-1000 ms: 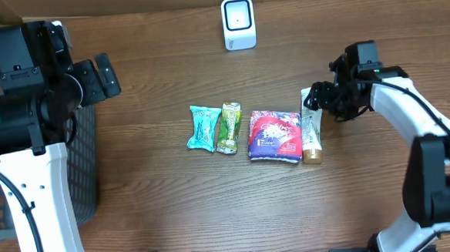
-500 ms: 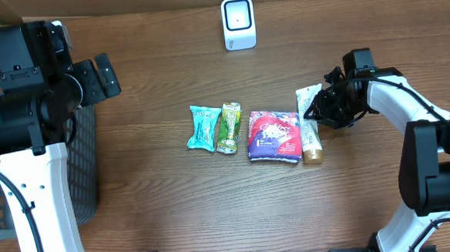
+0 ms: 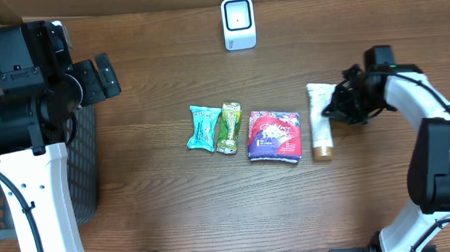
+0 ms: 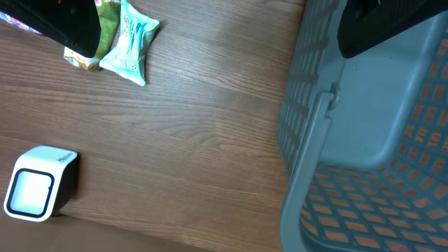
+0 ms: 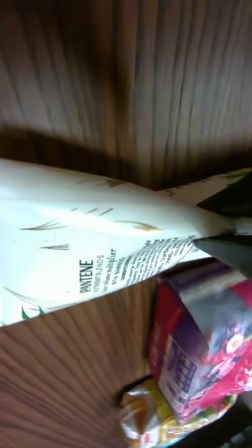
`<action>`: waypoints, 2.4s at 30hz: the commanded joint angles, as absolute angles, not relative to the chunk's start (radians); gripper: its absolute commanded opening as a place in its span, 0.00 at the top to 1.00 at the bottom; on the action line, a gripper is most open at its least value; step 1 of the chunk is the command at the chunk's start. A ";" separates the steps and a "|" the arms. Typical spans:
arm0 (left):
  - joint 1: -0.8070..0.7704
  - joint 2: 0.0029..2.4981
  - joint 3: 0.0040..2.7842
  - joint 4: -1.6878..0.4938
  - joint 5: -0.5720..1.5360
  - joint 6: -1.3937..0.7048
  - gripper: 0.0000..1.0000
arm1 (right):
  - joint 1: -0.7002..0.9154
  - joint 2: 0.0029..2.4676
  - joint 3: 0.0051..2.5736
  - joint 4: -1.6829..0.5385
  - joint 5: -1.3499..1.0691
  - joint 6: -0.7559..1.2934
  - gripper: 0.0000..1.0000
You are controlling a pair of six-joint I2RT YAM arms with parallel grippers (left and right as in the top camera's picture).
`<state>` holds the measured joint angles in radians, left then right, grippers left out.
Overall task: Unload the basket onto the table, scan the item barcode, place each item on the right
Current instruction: 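Grasp the cream tube with the right gripper, then lift the cream tube and tilt it toward the right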
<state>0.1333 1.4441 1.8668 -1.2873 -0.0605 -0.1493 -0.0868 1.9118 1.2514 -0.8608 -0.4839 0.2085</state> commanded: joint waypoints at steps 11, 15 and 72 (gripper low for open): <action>0.136 1.445 1.869 -1.284 -0.055 -0.130 0.00 | -0.204 1.898 1.395 -1.232 -0.308 0.369 0.72; 0.136 1.445 1.869 -1.284 -0.055 -0.130 0.00 | -0.197 1.898 1.452 -1.334 -0.154 0.362 0.54; 0.136 1.445 1.869 -1.284 -0.055 -0.130 0.01 | 0.002 1.898 1.522 -1.180 -0.023 0.367 0.70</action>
<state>0.1333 1.4441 1.8668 -1.2869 -0.0605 -0.1493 0.0086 1.8927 1.4788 -1.1503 -0.0711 0.3416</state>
